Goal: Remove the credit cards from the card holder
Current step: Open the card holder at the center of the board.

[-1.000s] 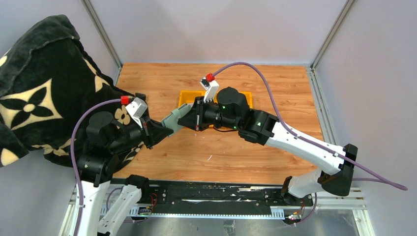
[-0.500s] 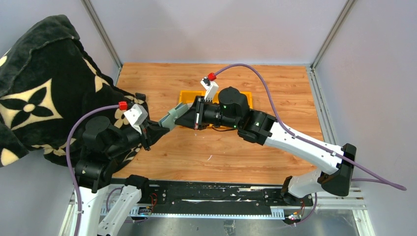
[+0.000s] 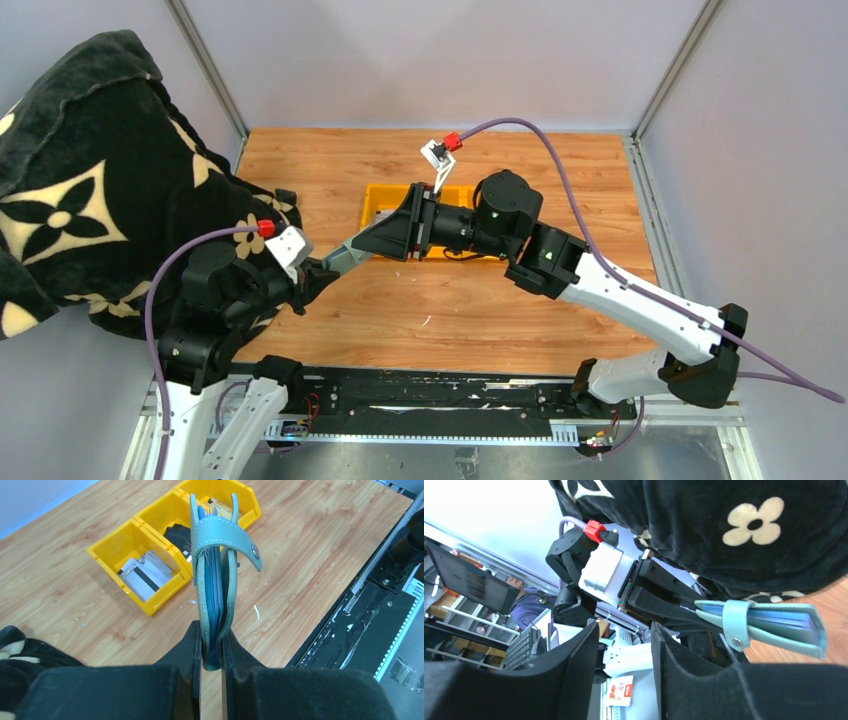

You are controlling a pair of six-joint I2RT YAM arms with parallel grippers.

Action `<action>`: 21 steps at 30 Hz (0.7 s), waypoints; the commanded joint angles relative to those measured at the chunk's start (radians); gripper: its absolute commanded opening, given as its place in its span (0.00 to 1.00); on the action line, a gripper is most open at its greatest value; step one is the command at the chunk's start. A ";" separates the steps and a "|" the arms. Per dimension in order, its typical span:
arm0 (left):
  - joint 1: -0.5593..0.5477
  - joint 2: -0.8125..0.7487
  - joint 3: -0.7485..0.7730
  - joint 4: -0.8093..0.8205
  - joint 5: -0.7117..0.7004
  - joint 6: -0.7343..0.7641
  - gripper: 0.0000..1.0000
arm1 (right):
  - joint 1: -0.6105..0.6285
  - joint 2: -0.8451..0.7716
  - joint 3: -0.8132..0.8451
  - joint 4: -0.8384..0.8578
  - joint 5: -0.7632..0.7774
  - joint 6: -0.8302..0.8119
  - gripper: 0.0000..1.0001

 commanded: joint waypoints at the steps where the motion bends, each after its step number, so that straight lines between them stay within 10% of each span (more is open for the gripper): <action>1: -0.003 0.014 0.037 -0.008 0.038 0.010 0.00 | -0.015 -0.073 0.055 -0.198 -0.019 -0.322 0.52; 12: -0.003 0.092 0.147 -0.031 0.362 -0.190 0.00 | -0.014 -0.380 -0.306 -0.059 0.038 -0.977 0.74; 21: -0.003 0.113 0.184 -0.033 0.460 -0.265 0.00 | -0.014 -0.304 -0.304 -0.013 -0.090 -1.072 0.77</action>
